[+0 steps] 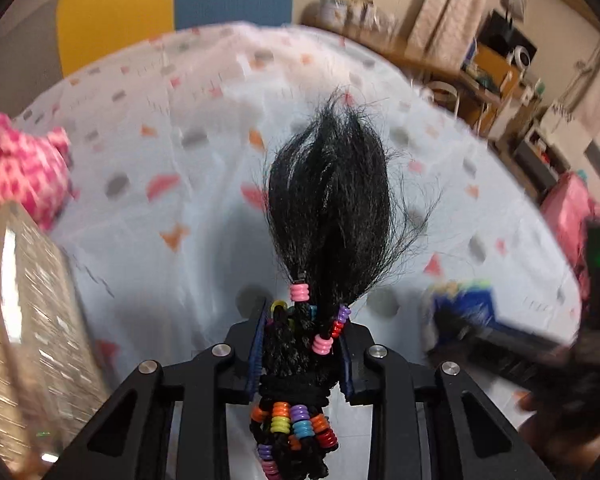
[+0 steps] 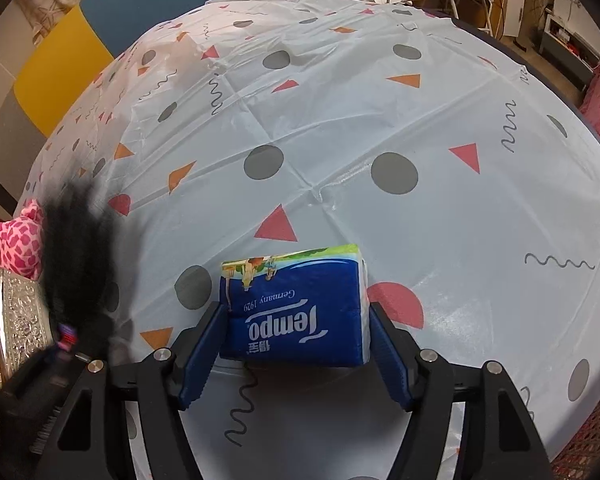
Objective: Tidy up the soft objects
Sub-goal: 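Carry the hair tuft to the gold tray with the left gripper while the right holds the tissue pack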
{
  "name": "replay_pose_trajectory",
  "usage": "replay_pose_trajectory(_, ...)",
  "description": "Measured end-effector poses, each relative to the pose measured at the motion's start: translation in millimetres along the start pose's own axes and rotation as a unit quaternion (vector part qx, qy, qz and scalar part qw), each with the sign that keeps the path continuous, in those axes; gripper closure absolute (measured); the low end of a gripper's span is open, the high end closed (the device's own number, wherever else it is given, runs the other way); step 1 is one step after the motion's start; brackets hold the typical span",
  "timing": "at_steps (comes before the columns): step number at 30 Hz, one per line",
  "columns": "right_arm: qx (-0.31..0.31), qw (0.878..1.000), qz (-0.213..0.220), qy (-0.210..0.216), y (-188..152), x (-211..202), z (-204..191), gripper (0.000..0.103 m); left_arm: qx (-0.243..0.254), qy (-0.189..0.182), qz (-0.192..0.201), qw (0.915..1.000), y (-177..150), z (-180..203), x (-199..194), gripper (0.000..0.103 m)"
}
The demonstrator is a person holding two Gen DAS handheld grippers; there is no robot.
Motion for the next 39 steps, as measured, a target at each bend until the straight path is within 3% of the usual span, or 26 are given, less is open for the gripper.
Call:
replay_pose_trajectory(3, 0.003, 1.000, 0.000, 0.002, 2.7, 1.1, -1.7, 0.032, -0.015, 0.006, 0.027, 0.9995, 29.1, -14.7, -21.4, 0.073)
replay_pose_trajectory(8, 0.005, 1.000, 0.003, 0.003, 2.6, 1.1, -1.4, 0.031, -0.044, 0.050, 0.076, 0.9949, 68.9, -71.0, -61.5, 0.073)
replay_pose_trajectory(17, -0.001, 1.000, 0.006, -0.002, 1.8, -1.2, -1.6, 0.031, -0.129, 0.142, 0.112, 0.9750, 70.5, -209.8, -128.4, 0.073)
replay_pose_trajectory(22, -0.005, 1.000, 0.009, -0.006, 1.9, -1.1, -2.7, 0.031, -0.170, 0.181, 0.124, 0.9607, 41.9, -274.6, -166.6, 0.073)
replay_pose_trajectory(26, -0.007, 1.000, 0.010, -0.007, 2.3, -0.6, -2.9, 0.031, -0.185, 0.195, 0.120, 0.9556, 5.5, -302.4, -185.7, 0.073)
replay_pose_trajectory(31, -0.009, 1.000, 0.010, -0.009, 2.8, -0.7, -2.3, 0.031, -0.200, 0.195, 0.117, 0.9531, -42.6, -309.7, -203.6, 0.073)
replay_pose_trajectory(39, -0.026, 0.999, 0.016, -0.018, 3.4, -1.2, -4.1, 0.031, -0.199, 0.192, 0.119, 0.9535, -109.6, -287.3, -226.5, 0.073)
Point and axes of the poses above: each gripper's, at about its wrist camera, not at the fingertips, and x roughly the way its jaws point, z to its right, y to its top, the point moved 10 cm from there along x, roughly the way its jaws point, and after that the axes turned 7 degrees about z, right-handed, at the moved point
